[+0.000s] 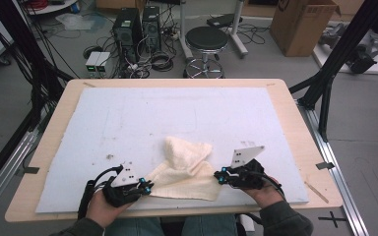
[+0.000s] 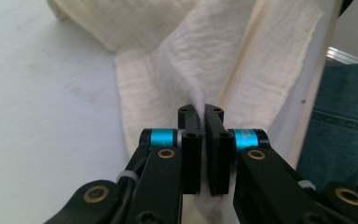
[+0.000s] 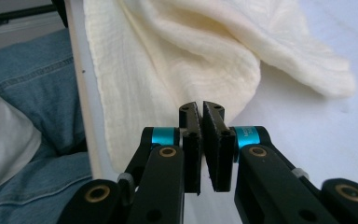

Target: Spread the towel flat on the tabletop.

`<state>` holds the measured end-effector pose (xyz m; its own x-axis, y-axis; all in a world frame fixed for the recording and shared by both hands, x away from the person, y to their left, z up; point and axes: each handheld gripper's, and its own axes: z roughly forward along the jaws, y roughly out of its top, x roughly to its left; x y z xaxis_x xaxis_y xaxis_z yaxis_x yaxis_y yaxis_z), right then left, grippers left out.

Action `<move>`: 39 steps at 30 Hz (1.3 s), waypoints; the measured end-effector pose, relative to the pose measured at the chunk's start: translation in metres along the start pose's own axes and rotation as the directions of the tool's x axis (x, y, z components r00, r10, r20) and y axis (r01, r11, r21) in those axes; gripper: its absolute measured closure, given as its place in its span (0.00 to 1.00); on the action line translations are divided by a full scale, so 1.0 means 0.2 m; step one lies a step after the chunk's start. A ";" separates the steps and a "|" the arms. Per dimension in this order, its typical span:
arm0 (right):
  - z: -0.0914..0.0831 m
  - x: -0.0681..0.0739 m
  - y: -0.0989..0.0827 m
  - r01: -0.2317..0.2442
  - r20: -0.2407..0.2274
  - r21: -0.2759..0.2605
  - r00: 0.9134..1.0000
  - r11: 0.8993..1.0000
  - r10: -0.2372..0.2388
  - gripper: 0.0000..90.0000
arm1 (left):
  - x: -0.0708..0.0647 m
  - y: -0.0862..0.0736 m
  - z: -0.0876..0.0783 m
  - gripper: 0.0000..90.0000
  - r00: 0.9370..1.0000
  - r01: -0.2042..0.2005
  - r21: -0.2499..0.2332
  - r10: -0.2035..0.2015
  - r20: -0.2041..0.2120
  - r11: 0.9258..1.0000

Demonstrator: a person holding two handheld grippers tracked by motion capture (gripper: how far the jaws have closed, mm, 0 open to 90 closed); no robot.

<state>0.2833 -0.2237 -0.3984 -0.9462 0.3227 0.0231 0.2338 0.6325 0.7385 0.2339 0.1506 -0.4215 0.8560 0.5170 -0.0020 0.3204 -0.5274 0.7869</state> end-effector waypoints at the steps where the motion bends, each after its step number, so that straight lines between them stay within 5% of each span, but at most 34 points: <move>1: -0.02 0.01 0.00 0.004 0.004 0.002 1.000 1.000 -0.004 0.96 | -0.01 0.01 0.01 0.95 1.000 -0.006 -0.005 0.006 0.008 1.000; 8: -0.07 0.05 -0.07 0.005 -0.013 0.020 1.000 1.000 -0.004 0.92 | -0.04 0.04 0.01 0.74 0.998 -0.018 -0.030 0.020 0.052 0.999; 16: -0.08 -0.01 -0.10 -0.055 -0.024 -0.069 0.998 0.996 0.054 0.71 | 0.09 0.17 0.00 0.59 0.999 0.043 -0.097 -0.040 0.031 0.994; 19: -0.05 -0.05 -0.08 -0.068 -0.007 -0.072 0.998 0.995 0.068 0.70 | 0.13 0.24 0.01 0.58 1.000 0.021 -0.109 -0.021 0.004 0.994; 24: 0.01 -0.13 -0.07 -0.105 0.017 -0.090 0.994 0.990 0.107 0.69 | 0.24 0.36 0.12 0.58 0.999 0.030 -0.123 -0.034 -0.029 0.992; 30: 0.04 -0.20 -0.06 -0.118 0.032 -0.093 0.992 0.989 0.121 0.67 | 0.38 0.41 0.28 0.55 0.997 0.076 -0.098 -0.078 -0.018 0.992; 32: 0.04 -0.22 -0.07 -0.126 0.036 -0.101 0.991 0.987 0.130 0.67 | 0.44 0.41 0.33 0.55 0.992 0.126 -0.101 -0.124 0.023 0.987; 39: 0.04 -0.26 -0.07 -0.134 0.033 -0.129 0.990 0.982 0.140 0.67 | 0.50 0.44 0.44 0.54 0.985 0.160 -0.053 -0.156 0.069 0.986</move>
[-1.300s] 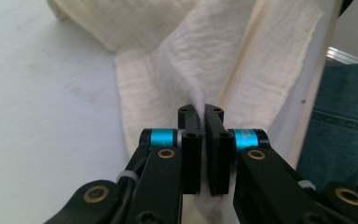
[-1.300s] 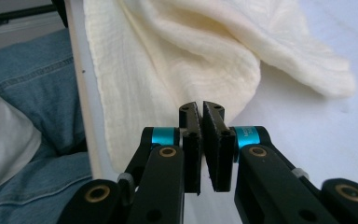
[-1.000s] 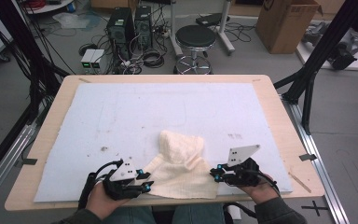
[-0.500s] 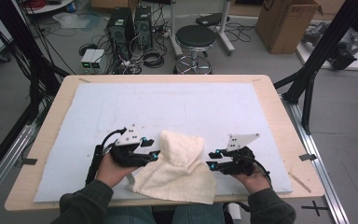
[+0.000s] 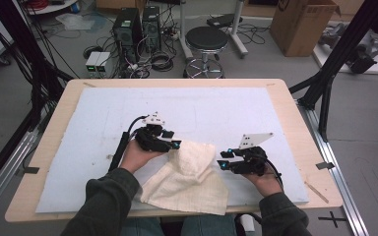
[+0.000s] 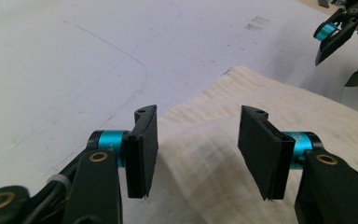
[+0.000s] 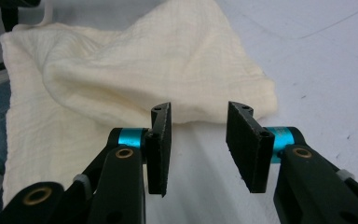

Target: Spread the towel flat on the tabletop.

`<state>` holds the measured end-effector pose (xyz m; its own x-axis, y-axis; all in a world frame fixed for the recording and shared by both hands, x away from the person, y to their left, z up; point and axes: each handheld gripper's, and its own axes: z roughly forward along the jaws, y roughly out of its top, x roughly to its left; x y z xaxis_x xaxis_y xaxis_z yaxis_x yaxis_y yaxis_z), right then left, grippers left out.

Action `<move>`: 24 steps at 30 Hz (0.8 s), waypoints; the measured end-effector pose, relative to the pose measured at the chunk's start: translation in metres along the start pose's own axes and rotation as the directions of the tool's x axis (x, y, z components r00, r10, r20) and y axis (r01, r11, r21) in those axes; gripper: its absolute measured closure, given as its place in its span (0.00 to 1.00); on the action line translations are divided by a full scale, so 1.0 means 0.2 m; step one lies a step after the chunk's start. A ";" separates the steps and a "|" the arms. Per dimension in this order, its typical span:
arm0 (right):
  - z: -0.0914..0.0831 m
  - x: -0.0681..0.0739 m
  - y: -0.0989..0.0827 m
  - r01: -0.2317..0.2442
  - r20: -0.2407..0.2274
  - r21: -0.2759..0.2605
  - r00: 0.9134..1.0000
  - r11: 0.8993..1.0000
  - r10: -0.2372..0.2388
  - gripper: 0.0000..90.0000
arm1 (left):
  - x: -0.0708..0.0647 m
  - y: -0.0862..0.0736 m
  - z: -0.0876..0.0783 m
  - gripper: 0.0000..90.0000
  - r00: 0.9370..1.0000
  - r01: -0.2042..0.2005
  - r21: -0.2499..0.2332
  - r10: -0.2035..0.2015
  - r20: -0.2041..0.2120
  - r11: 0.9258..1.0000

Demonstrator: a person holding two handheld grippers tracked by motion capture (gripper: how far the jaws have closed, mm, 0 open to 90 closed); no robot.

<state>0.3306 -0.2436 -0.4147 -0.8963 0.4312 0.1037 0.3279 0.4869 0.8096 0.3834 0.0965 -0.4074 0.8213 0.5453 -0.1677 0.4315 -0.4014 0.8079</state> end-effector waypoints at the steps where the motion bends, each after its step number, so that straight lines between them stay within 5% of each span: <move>1: 0.00 0.00 0.00 -0.005 -0.005 -0.006 1.000 1.000 0.005 0.67 | 0.00 -0.01 0.01 0.60 1.000 -0.012 0.030 0.012 0.000 0.999; 5: 0.01 -0.01 0.02 -0.017 -0.020 -0.018 1.000 1.000 0.017 0.64 | -0.04 -0.05 0.01 0.93 0.997 -0.071 0.111 0.067 0.035 0.991; 10: 0.06 0.02 0.06 0.003 -0.051 -0.010 0.999 1.000 -0.003 0.63 | -0.11 -0.11 -0.02 0.96 0.993 -0.120 0.184 0.117 0.027 0.976; 12: 0.09 0.04 0.08 0.004 -0.064 0.000 0.998 1.000 -0.004 0.64 | -0.12 -0.13 -0.04 0.96 0.993 -0.115 0.185 0.112 0.025 0.976; 15: 0.15 0.06 0.10 0.019 -0.081 0.010 0.997 1.000 -0.018 0.65 | -0.13 -0.16 -0.04 0.95 0.992 -0.124 0.222 0.123 0.018 0.967; 21: 0.26 0.09 0.12 0.028 -0.110 0.081 0.994 0.996 -0.019 0.67 | -0.12 -0.15 -0.04 0.77 0.994 -0.107 0.212 0.102 0.035 0.971; 24: 0.29 0.10 0.12 0.026 -0.115 0.102 0.993 0.994 -0.014 0.68 | -0.08 -0.13 -0.08 0.72 0.998 -0.066 0.141 0.062 0.028 0.988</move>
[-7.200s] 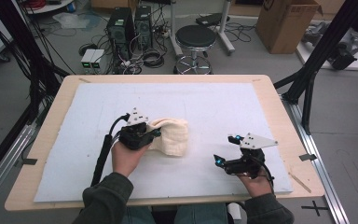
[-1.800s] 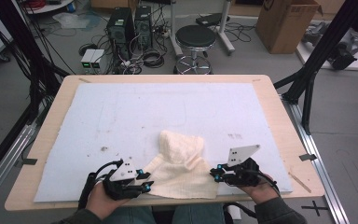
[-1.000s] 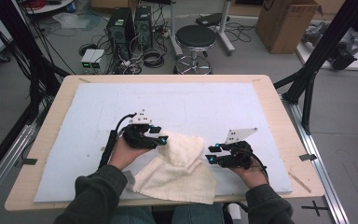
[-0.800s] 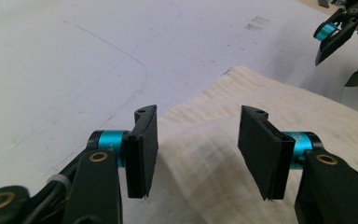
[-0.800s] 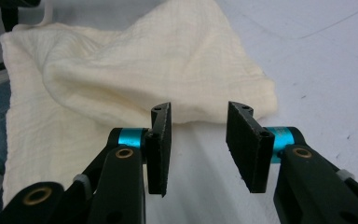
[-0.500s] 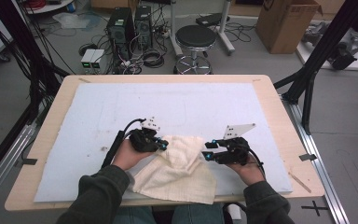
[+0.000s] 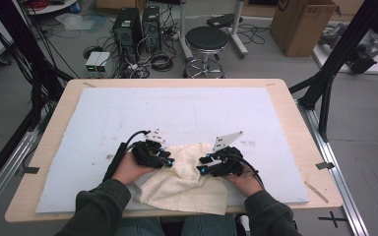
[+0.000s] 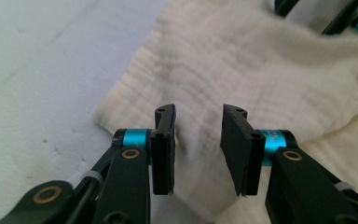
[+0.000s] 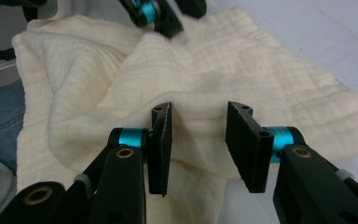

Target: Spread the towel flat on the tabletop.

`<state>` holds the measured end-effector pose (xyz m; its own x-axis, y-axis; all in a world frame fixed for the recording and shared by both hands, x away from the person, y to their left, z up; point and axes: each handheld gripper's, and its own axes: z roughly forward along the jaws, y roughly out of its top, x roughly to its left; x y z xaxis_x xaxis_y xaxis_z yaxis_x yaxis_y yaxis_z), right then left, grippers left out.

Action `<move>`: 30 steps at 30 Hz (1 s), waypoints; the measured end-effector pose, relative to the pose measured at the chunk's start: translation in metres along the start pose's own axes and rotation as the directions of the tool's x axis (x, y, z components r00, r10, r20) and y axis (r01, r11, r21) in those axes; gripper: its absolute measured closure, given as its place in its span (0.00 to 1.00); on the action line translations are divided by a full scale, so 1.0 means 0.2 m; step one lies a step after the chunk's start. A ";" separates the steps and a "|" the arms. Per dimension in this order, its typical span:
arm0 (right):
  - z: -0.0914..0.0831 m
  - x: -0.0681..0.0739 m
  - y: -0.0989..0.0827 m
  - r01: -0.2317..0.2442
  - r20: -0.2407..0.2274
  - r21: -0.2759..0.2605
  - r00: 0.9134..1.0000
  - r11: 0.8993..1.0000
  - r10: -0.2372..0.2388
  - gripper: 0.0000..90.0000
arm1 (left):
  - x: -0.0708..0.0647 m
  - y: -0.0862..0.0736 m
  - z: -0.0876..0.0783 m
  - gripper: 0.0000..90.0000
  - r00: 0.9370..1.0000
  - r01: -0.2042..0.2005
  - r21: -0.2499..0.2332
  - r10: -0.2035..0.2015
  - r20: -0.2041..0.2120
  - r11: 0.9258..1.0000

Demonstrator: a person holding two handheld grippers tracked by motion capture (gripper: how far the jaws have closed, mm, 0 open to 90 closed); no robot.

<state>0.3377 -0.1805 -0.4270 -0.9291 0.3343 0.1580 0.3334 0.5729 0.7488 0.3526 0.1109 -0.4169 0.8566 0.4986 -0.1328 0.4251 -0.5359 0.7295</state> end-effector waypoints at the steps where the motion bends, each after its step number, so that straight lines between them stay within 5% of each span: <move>1: 0.00 0.00 0.00 -0.001 0.000 0.000 1.000 1.000 0.001 0.68 | 0.02 0.01 -0.02 0.71 0.999 0.030 -0.040 -0.030 -0.017 0.999; 4: 0.01 0.00 0.00 -0.002 -0.005 0.006 1.000 1.000 0.002 0.68 | 0.07 0.02 -0.03 0.71 0.991 0.094 -0.086 -0.101 -0.084 0.992; 8: 0.01 0.00 0.00 -0.005 -0.006 0.006 1.000 1.000 0.005 0.68 | 0.10 0.01 0.02 0.74 0.979 0.144 -0.057 -0.150 -0.140 0.988; 17: 0.00 -0.01 0.00 0.004 0.001 -0.011 1.000 1.000 -0.004 0.67 | 0.08 0.01 0.12 0.83 0.970 0.119 0.020 -0.112 -0.217 0.993; 24: -0.08 -0.05 -0.01 -0.038 0.028 -0.085 0.999 0.996 0.040 0.67 | 0.08 0.01 0.12 0.97 0.975 0.083 0.042 -0.073 -0.211 0.996; 30: -0.14 -0.11 -0.01 -0.071 0.094 -0.097 0.992 0.993 0.080 0.67 | 0.10 0.01 0.03 0.98 0.958 0.073 0.026 -0.063 -0.280 0.997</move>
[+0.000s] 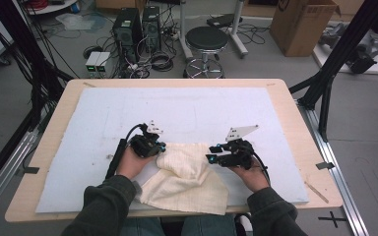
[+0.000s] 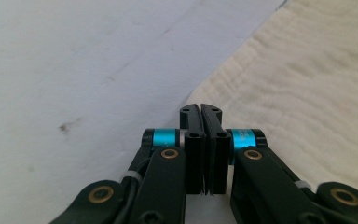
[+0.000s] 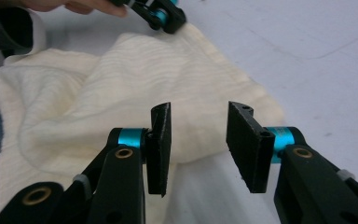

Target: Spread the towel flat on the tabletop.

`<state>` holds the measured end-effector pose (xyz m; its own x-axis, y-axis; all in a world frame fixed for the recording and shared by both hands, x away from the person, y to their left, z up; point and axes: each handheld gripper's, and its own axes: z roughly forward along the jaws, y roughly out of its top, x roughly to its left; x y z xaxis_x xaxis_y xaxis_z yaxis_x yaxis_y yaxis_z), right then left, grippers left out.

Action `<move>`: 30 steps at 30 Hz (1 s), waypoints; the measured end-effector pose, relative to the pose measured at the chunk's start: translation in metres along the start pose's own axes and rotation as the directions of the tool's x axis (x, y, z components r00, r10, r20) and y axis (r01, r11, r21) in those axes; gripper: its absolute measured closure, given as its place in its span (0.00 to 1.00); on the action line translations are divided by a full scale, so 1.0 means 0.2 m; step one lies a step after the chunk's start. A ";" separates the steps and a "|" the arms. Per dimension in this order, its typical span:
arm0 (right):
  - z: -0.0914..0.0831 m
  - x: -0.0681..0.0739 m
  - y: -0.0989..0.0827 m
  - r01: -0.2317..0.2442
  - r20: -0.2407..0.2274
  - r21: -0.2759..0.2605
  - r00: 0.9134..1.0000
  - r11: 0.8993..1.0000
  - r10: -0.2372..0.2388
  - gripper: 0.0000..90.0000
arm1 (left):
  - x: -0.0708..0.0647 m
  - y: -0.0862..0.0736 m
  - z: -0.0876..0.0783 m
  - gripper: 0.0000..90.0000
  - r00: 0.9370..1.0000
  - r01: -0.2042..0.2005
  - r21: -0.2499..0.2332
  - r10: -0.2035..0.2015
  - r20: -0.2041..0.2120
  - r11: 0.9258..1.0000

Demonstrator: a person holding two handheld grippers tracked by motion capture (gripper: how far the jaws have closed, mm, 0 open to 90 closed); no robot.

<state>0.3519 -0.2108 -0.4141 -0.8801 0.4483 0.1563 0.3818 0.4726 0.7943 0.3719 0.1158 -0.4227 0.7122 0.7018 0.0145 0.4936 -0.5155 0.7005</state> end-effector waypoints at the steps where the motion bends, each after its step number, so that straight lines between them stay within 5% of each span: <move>1: 0.00 -0.01 0.00 -0.006 0.012 0.005 1.000 1.000 0.005 0.67 | 0.01 0.00 -0.02 0.98 1.000 0.004 -0.008 -0.004 -0.009 1.000; 16: 0.13 -0.07 0.10 -0.053 0.049 0.045 0.998 0.998 0.051 0.69 | 0.21 -0.16 -0.22 0.97 0.996 0.034 0.005 -0.034 -0.085 0.999; 30: 0.34 -0.05 0.22 -0.035 0.037 0.107 0.999 0.994 0.031 0.73 | 0.26 -0.32 -0.32 0.97 0.992 0.062 0.000 -0.062 -0.114 0.998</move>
<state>0.3969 -0.1435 -0.4208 -0.8565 0.4910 0.1592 0.4407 0.5351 0.7208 0.3457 0.2164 -0.4210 0.6189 0.7837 0.0525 0.5369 -0.4709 0.7000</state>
